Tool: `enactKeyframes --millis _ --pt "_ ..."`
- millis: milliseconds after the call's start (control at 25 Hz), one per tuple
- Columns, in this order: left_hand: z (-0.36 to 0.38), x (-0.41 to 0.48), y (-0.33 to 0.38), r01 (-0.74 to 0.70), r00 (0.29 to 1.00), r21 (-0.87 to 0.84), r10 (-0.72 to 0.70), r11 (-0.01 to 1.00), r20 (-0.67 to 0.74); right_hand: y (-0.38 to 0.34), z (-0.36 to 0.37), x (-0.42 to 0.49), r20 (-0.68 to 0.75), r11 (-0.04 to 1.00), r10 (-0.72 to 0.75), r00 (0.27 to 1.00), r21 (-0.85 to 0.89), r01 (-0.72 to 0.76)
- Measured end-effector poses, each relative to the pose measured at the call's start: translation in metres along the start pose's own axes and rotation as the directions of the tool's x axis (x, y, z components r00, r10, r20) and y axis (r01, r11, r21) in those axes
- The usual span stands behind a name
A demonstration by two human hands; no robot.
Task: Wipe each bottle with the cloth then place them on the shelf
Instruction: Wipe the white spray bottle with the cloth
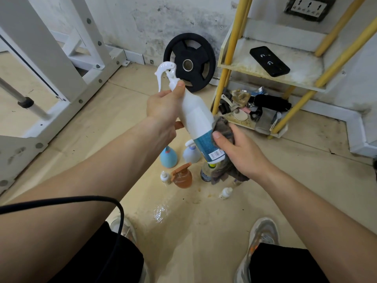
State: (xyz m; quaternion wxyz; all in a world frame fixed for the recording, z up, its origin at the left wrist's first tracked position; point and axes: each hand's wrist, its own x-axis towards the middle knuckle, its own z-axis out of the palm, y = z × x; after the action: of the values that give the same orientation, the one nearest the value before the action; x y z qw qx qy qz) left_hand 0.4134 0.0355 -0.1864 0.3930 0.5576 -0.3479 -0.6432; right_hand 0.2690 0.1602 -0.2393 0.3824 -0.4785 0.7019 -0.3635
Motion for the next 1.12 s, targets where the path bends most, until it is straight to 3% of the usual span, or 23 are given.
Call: enactKeyframes --millis 160,280,480,600,720,840,960,1120 --pt "0.003 -0.004 0.000 0.000 1.000 -0.010 0.000 1.000 -0.014 -0.008 0.001 -0.006 0.004 0.997 -0.054 0.999 -0.046 0.054" --pt "0.004 -0.006 0.002 -0.049 0.997 0.025 0.048 0.998 0.067 -0.009 -0.002 -0.003 0.005 0.990 -0.050 0.999 0.130 0.049" --pt "0.000 0.001 0.007 -0.091 0.958 -0.029 0.095 0.995 0.272 -0.014 -0.004 -0.001 0.179 0.755 -0.029 0.983 0.649 -0.096" --pt "-0.007 0.009 0.010 -0.027 0.903 -0.080 0.059 0.996 0.426 -0.012 -0.006 -0.002 0.328 0.638 -0.049 0.944 0.737 -0.223" --pt "-0.013 0.016 0.012 0.065 0.802 -0.130 0.026 0.989 0.597 -0.010 -0.007 -0.001 0.384 0.624 -0.055 0.922 0.734 -0.269" --pt "-0.014 0.019 0.010 -0.002 0.801 -0.081 0.050 0.997 0.597 -0.016 -0.002 -0.003 0.299 0.754 0.018 0.954 0.623 -0.210" --pt "-0.011 0.020 0.006 -0.061 0.863 -0.048 0.077 0.997 0.500 -0.028 0.006 -0.008 0.149 0.979 -0.006 0.989 0.200 -0.024" --pt "-0.006 0.016 0.000 -0.045 0.914 -0.062 0.066 0.997 0.401 -0.030 0.017 -0.017 0.043 0.943 -0.191 0.981 -0.270 0.196"
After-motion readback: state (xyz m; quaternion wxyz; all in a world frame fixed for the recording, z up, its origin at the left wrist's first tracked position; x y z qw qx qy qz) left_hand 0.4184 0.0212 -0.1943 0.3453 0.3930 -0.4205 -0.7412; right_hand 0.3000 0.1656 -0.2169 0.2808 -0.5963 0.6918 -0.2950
